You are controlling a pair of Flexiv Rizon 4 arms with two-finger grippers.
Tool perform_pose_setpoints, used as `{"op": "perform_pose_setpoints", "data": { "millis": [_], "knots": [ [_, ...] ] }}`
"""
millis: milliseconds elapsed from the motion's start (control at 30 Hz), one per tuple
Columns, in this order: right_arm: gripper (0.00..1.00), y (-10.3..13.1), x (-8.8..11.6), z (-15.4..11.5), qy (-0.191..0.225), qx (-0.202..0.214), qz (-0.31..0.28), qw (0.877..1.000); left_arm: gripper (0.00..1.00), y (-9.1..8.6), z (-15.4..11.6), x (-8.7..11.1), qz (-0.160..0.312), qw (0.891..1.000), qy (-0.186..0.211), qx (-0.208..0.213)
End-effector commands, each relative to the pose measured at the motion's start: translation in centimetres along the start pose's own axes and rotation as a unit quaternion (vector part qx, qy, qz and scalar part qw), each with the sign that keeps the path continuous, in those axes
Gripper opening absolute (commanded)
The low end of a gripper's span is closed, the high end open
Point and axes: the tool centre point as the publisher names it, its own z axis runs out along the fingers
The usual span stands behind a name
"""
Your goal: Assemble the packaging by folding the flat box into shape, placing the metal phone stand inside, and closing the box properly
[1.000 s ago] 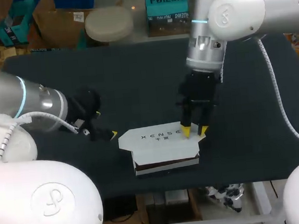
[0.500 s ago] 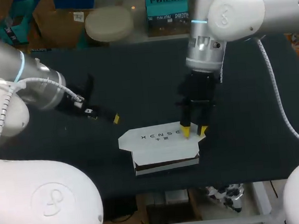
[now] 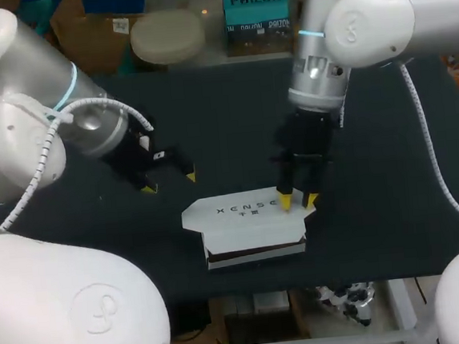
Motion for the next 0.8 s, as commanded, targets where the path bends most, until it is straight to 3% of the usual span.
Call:
{"op": "perform_pose_setpoints", "data": {
  "millis": [33,100,167,200,333,367,400,500,567,600,700,800],
  "knots": [
    [0.48,-0.5,-0.1,0.1,0.001,-0.01,-0.001,1.0,1.0,-0.4,-0.1,0.5,-0.136,0.979,-0.108,-0.107],
    [0.48,-0.5,-0.1,0.1,0.002,-0.013,-0.001,1.0,1.0,-1.7,0.2,1.1,-0.215,0.963,-0.103,-0.127],
    [0.48,-0.4,-0.1,0.2,0.003,-0.015,-0.001,1.0,1.0,-1.6,0.8,1.9,-0.217,0.961,-0.103,-0.135],
    [0.48,-0.4,-0.1,0.3,0.004,-0.015,-0.001,1.0,1.0,-1.6,1.1,2.2,-0.239,0.955,-0.103,-0.14],
    [0.48,-0.3,-0.2,0.5,0.005,-0.018,-0.002,1.0,0.99,-1.0,2.0,3.2,-0.234,0.952,-0.13,-0.15],
    [0.48,-0.2,-0.2,0.5,0.005,-0.019,-0.002,1.0,0.76,-0.9,2.0,3.2,-0.24,0.948,-0.13,-0.162],
    [0.48,-0.3,-0.3,0.5,0.007,-0.022,-0.002,1.0,0.72,-0.7,2.2,3.3,-0.245,0.945,-0.135,-0.171],
    [0.47,-0.3,-0.5,0.6,0.008,-0.026,-0.002,1.0,0.76,0.2,3.0,3.5,-0.257,0.936,-0.155,-0.184],
    [0.47,-0.3,-0.6,0.7,0.01,-0.029,-0.001,1.0,0.58,1.0,3.3,3.7,-0.256,0.935,-0.156,-0.19],
    [0.47,-0.3,-0.7,0.7,0.011,-0.029,-0.002,1.0,0.54,1.3,3.6,3.8,-0.257,0.935,-0.163,-0.183],
    [0.47,-0.2,-0.7,0.8,0.013,-0.033,-0.003,0.999,0.6,1.8,4.1,3.8,-0.256,0.935,-0.168,-0.18],
    [0.47,-0.2,-0.8,0.8,0.015,-0.037,-0.003,0.999,0.55,2.2,4.6,3.4,-0.247,0.938,-0.167,-0.178]
  ]
}}
